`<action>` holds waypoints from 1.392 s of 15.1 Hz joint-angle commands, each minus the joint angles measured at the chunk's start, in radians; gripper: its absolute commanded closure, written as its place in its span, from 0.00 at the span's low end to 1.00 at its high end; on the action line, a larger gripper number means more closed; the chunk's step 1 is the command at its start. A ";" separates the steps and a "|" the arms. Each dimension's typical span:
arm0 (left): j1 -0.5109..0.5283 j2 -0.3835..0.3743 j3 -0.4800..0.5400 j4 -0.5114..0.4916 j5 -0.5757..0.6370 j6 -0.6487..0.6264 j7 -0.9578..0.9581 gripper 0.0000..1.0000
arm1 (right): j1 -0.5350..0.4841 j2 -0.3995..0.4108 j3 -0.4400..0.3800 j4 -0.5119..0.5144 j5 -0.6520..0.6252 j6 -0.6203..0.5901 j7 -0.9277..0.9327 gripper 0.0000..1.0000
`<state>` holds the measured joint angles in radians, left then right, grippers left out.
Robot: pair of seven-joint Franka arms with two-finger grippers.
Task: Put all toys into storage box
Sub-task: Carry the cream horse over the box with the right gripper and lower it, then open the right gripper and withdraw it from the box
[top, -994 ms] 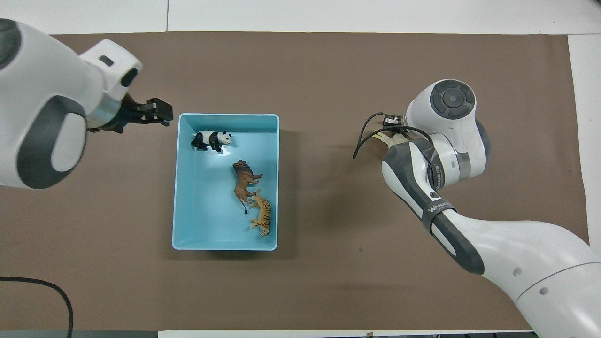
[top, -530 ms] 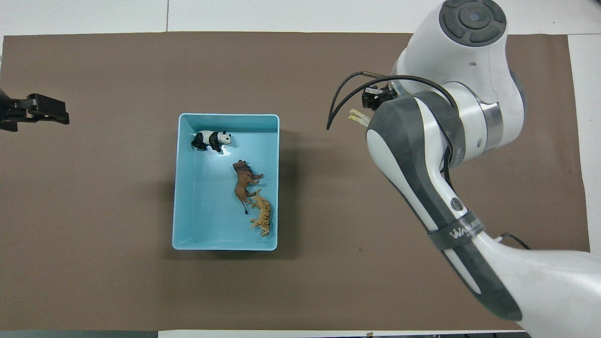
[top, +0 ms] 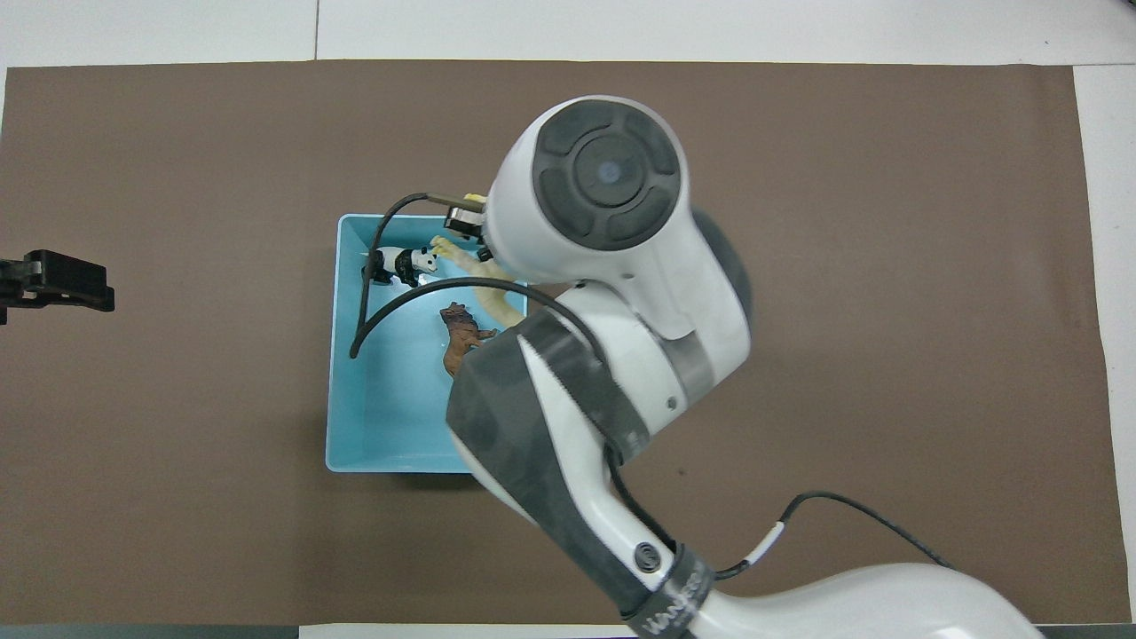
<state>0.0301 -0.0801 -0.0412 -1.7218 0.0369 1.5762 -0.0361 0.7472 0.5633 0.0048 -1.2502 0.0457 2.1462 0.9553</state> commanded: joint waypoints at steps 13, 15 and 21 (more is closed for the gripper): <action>-0.039 0.023 0.015 0.024 -0.029 -0.004 0.016 0.00 | -0.248 -0.262 -0.043 -0.018 -0.050 -0.477 -0.120 0.00; -0.044 0.025 0.017 0.025 -0.028 -0.005 0.016 0.00 | -0.375 -0.313 -0.045 -0.037 -0.050 -0.551 -0.374 0.00; -0.042 0.026 0.017 0.022 -0.028 0.028 0.022 0.00 | -0.664 -0.446 -0.043 -0.221 -0.049 -0.572 -0.935 0.00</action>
<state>0.0044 -0.0643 -0.0413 -1.7136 0.0151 1.5934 -0.0303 0.1225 0.1988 -0.0580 -1.3536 -0.0033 1.5615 0.1065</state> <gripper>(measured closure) 0.000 0.000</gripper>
